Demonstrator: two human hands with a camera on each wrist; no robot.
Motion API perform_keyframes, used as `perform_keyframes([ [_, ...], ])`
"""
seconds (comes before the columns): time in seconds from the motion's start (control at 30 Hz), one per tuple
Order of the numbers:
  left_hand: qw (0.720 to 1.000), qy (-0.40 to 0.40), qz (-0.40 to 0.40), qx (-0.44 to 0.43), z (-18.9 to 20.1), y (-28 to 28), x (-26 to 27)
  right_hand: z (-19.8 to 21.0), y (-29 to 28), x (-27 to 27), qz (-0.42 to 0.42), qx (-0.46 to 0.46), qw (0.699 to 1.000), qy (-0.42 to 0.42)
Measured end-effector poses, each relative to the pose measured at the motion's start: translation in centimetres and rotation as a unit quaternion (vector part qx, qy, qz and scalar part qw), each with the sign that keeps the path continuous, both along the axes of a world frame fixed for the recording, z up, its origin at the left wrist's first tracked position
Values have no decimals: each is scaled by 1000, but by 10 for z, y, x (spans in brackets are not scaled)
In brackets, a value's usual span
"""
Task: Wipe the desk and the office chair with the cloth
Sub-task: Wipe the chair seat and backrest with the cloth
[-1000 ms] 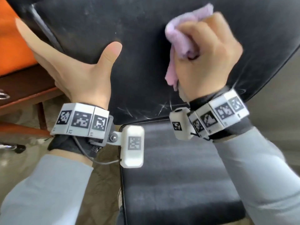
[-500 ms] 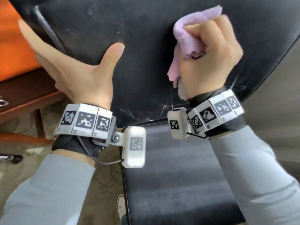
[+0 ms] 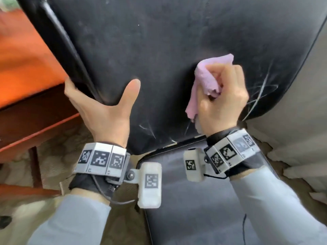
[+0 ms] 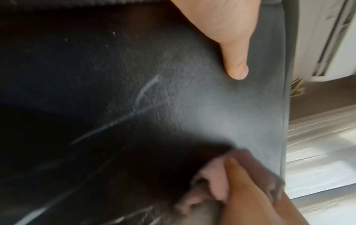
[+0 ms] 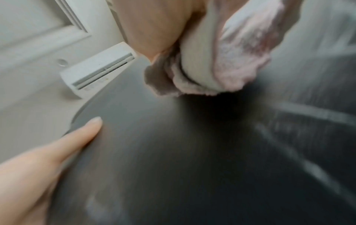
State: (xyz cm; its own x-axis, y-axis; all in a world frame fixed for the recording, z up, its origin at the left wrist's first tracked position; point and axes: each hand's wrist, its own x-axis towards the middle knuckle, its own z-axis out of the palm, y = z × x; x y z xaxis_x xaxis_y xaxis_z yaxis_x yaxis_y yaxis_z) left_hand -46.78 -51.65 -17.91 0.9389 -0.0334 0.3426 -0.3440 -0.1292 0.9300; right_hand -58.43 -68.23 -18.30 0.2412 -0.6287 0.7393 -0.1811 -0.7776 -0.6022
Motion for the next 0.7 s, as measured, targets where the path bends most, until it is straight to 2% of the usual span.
perform_keyframes([
  [0.1, 999, -40, -8, -30, -7, -2, 11, -38, 47, 16, 159, -71, 984, 24],
  [0.17, 996, -66, -25, -45, -12, -1, 16, -78, 67, 13, 267, -142, 950, 79],
  [0.2, 995, -77, -39, -42, -17, 2, 19, -92, 67, 9, 290, -175, 935, 106],
  [0.23, 995, -84, -54, -32, -21, 6, 21, -98, 61, 6, 288, -201, 929, 120],
  [0.3, 993, -90, -80, -7, -29, 12, 24, -93, 48, 11, 243, -231, 937, 101],
  [0.37, 991, -98, -85, 1, -30, 12, 26, -65, 41, 23, 204, -232, 950, 43],
  [0.47, 989, -126, -76, 2, -32, 9, 31, -34, 46, 43, 215, -214, 953, -16],
  [0.53, 986, -149, -78, 3, -37, 9, 35, -52, 48, 42, 239, -228, 944, -16],
  [0.63, 981, -177, -75, 1, -40, 11, 41, -112, 40, 26, 253, -259, 932, 19],
  [0.7, 979, -189, -77, 1, -42, 10, 43, -133, 37, 16, 250, -274, 928, 24],
])
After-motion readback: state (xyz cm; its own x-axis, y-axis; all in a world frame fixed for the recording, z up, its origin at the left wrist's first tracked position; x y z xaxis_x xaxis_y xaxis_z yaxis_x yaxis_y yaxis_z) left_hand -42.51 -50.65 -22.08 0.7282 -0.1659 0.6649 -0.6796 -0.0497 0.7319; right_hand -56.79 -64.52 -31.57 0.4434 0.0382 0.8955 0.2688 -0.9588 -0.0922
